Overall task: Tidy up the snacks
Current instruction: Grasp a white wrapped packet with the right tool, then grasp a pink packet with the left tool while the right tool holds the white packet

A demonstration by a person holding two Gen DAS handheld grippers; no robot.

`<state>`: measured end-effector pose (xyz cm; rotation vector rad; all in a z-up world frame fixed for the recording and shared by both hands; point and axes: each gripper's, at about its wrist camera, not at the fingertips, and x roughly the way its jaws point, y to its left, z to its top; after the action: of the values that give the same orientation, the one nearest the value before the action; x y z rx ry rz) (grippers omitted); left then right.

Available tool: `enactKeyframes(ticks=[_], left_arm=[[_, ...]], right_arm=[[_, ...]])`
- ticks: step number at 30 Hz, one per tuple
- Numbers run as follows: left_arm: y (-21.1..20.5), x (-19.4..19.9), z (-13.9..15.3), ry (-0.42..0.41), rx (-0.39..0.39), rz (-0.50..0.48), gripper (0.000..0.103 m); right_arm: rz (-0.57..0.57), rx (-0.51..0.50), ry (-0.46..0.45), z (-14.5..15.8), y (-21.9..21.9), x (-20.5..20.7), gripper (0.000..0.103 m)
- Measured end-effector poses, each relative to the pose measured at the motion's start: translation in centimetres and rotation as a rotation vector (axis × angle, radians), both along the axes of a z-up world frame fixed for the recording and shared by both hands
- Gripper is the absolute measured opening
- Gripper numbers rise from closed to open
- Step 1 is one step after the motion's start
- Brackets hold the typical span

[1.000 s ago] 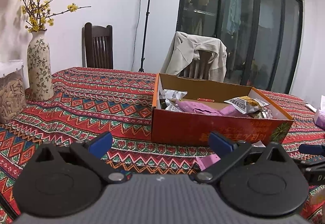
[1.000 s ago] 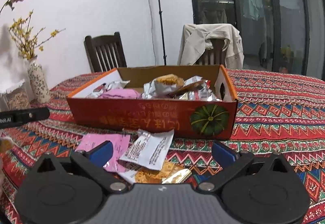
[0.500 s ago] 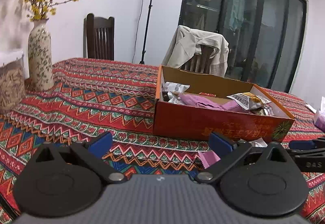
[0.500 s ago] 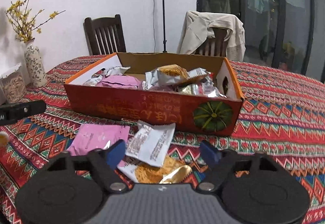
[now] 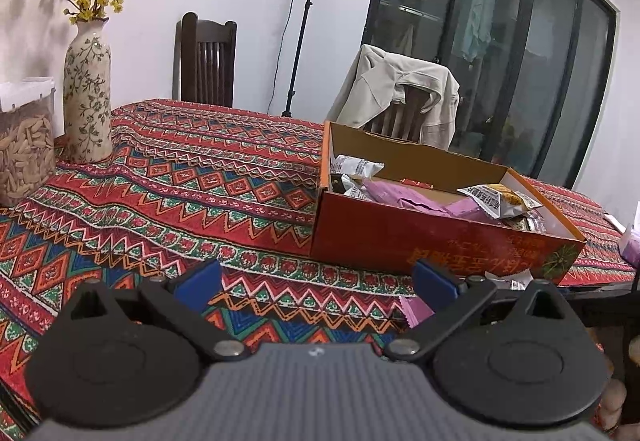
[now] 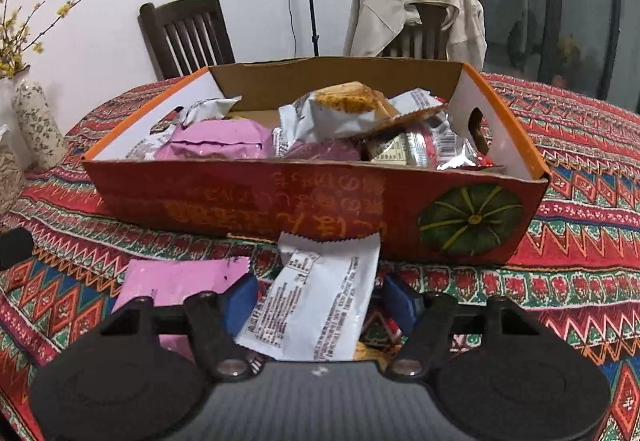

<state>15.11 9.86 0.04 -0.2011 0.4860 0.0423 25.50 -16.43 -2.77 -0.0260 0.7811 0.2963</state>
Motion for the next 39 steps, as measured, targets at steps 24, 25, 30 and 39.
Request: enactKeyframes(ticks=[24, 25, 30, 39], left_arm=[[-1.1, 2.1, -0.5, 0.138, 0.001, 0.007, 0.103], [-1.6, 2.2, -0.2, 0.147, 0.000, -0.003, 0.103], [-5.0, 2.9, 0.8, 0.146, 0.034, -0.055, 0.103], [-11.0, 6.4, -0.9, 0.278, 0.081, -0.066, 0.103]], right_arm=[[-0.094, 0.135, -0.181, 2.3, -9.3, -4.4, 0.034], [-0.095, 0.147, -0.179, 1.9, -9.5, -4.5, 0.034], [-0.072, 0.145, -0.205, 1.7, -9.3, -4.9, 0.034], [-0.085, 0.159, -0.224, 1.7, -9.6, -5.6, 0.034]])
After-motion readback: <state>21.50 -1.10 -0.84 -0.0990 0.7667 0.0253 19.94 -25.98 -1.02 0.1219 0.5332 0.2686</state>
